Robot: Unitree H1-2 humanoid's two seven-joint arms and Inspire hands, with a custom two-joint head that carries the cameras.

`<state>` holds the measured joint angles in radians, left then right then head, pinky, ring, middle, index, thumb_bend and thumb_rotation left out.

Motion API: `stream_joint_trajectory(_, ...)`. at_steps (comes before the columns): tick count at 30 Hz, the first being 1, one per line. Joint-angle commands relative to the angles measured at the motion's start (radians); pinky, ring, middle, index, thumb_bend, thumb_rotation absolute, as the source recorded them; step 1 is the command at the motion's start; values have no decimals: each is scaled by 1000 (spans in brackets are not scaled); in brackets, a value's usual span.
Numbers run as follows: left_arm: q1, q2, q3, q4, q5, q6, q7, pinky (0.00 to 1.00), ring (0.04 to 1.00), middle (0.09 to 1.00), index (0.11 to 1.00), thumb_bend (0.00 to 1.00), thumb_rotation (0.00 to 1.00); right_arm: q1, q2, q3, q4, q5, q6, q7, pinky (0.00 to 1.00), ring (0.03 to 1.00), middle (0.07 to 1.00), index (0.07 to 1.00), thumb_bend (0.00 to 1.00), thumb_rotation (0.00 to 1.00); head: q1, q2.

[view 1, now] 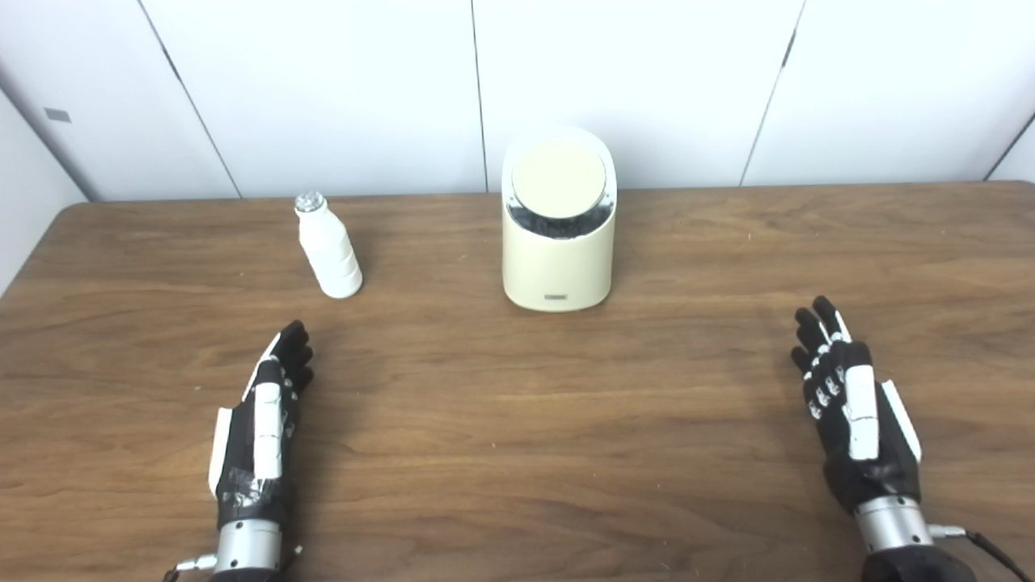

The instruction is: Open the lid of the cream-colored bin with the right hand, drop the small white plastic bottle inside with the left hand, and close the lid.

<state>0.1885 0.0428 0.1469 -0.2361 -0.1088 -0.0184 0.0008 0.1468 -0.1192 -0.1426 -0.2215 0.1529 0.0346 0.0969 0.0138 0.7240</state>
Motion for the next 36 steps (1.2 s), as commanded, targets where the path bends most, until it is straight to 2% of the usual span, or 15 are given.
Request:
stream_joint_trajectory(1,3,3,-2,-8,-1,-34,-2,955,939,937,924,600,957,-10,-11,1,-25,3,-11,0,1000,1000,968,978,572,1000,2,2)
stream_joint_trajectory(14,3,-2,-2,-6,17,-35,7,932,925,929,914,613,952,-6,-8,-1,-31,5,3,-4,1000,1000,963,972,561,1000,3,1)
stream_joint_trajectory(19,1,2,-4,-11,16,-28,3,954,933,935,919,611,956,-10,-12,1,-35,-4,4,-5,1000,999,964,974,560,1000,2,-2)
stream_joint_trajectory(25,2,6,-5,-7,15,-30,-2,959,945,946,929,605,953,-44,-31,4,-44,-88,27,-31,994,971,951,961,707,758,2,-18)
stream_joint_trajectory(29,3,4,-6,-6,13,-28,-3,979,956,954,937,598,955,-93,-50,16,-61,-132,51,-30,999,970,954,967,703,715,-13,-23)
stream_joint_trajectory(33,4,-5,-12,-2,24,-44,3,953,936,944,931,590,954,-172,-71,49,-83,-211,102,-35,977,964,940,959,797,656,-9,-30)
stream_joint_trajectory(36,5,-10,-17,2,30,-46,6,950,932,941,929,605,957,-232,-90,80,-97,-283,150,-34,937,930,932,957,845,668,-9,-34)
